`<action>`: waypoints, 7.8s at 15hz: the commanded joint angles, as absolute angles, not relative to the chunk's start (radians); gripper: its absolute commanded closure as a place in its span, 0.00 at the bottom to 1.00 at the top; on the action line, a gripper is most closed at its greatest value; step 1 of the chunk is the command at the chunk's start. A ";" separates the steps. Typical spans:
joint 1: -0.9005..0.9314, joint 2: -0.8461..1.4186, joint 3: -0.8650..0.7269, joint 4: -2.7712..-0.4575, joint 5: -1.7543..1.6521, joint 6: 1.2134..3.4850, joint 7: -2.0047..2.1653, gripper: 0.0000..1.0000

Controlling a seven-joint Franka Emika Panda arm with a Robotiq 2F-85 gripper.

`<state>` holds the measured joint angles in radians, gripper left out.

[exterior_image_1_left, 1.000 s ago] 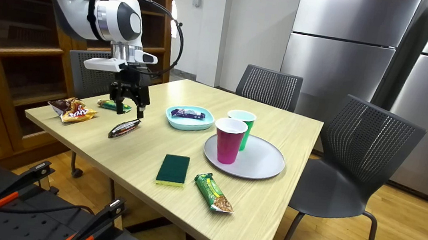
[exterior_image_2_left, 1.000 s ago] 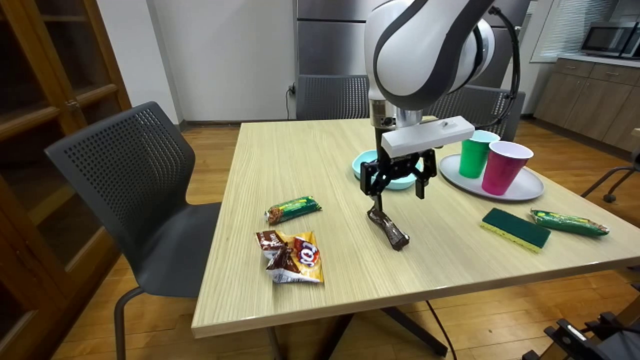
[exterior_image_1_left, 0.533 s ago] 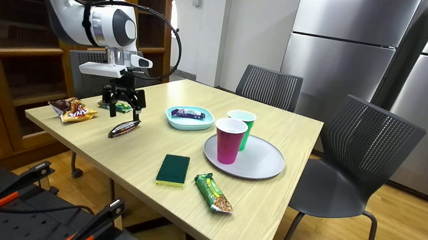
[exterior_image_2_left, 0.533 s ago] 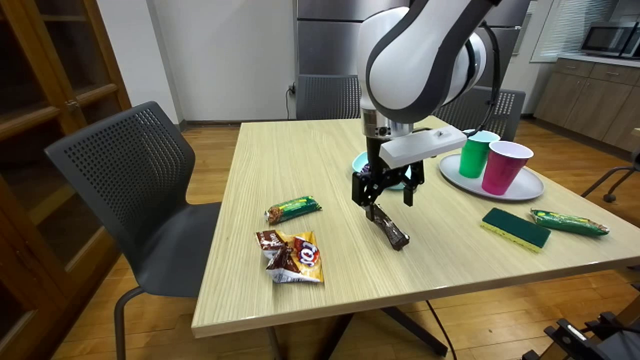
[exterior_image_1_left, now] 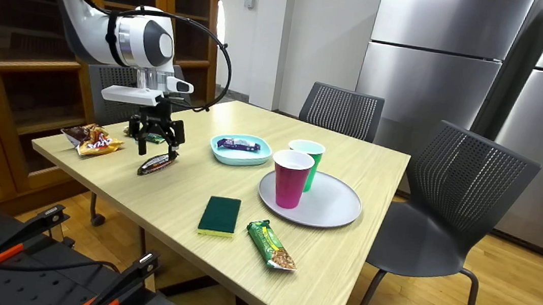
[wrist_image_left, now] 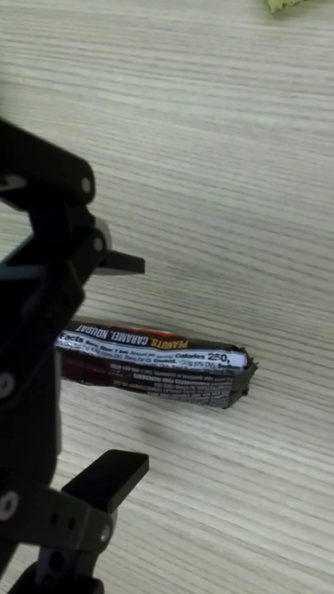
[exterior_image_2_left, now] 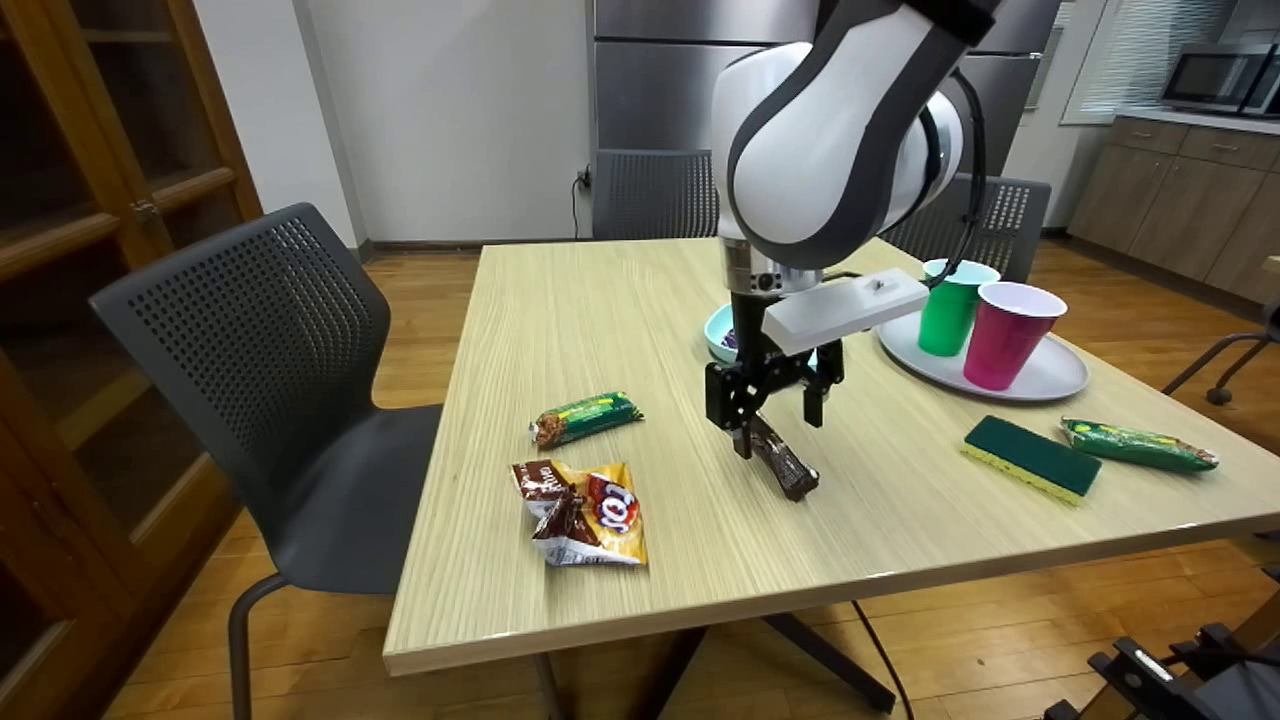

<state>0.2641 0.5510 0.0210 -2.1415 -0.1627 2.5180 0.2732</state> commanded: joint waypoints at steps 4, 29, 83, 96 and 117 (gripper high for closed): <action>0.255 0.544 0.029 -2.148 -0.152 2.519 0.253 0.58; 0.255 0.431 -0.011 -2.146 -0.039 2.465 0.466 0.97; 0.061 0.719 -0.087 -1.553 0.241 2.132 0.646 0.00; 0.152 0.602 -0.064 -1.724 0.140 2.153 0.634 0.00; 0.286 0.649 -0.022 -1.685 0.151 2.186 0.946 0.00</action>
